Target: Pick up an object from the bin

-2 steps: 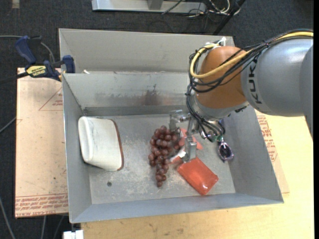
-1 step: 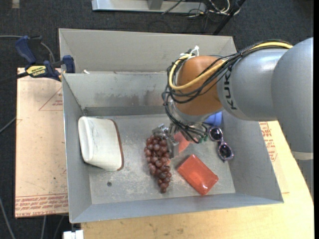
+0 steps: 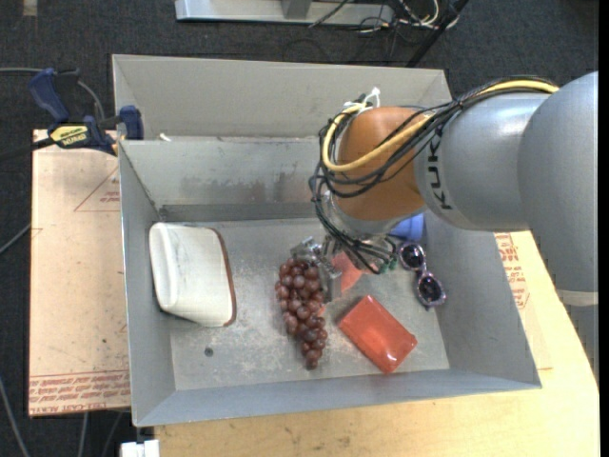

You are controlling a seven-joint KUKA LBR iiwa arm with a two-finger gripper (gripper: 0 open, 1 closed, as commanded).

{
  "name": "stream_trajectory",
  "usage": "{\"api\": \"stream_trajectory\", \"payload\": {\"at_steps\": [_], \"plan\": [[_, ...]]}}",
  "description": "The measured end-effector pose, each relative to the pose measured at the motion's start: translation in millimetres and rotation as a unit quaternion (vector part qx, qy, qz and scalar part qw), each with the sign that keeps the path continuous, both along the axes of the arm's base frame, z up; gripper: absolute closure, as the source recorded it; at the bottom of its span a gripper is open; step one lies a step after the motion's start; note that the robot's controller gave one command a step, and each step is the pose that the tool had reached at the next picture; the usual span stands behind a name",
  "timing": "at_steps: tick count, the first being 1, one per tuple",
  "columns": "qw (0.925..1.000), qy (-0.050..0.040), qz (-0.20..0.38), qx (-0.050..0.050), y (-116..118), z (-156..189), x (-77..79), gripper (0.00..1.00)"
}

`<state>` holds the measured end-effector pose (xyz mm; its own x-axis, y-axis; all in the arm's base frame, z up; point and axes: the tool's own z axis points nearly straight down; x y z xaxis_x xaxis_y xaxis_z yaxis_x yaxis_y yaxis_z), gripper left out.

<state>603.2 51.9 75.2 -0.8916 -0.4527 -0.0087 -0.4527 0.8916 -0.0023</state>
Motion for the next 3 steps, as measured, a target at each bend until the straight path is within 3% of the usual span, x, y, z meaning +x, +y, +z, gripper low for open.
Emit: {"api": "stream_trajectory", "payload": {"at_steps": [1, 2, 3], "plan": [[0.9993, -0.0014, 0.037, 0.0, -8.7, 102.6, 6.3, 1.0], [0.9993, -0.0014, 0.037, 0.0, -8.8, 102.6, 6.4, 1.0], [0.9996, -0.0031, 0.026, 0.001, -7.2, 203.3, 16.3, 1.0]]}}
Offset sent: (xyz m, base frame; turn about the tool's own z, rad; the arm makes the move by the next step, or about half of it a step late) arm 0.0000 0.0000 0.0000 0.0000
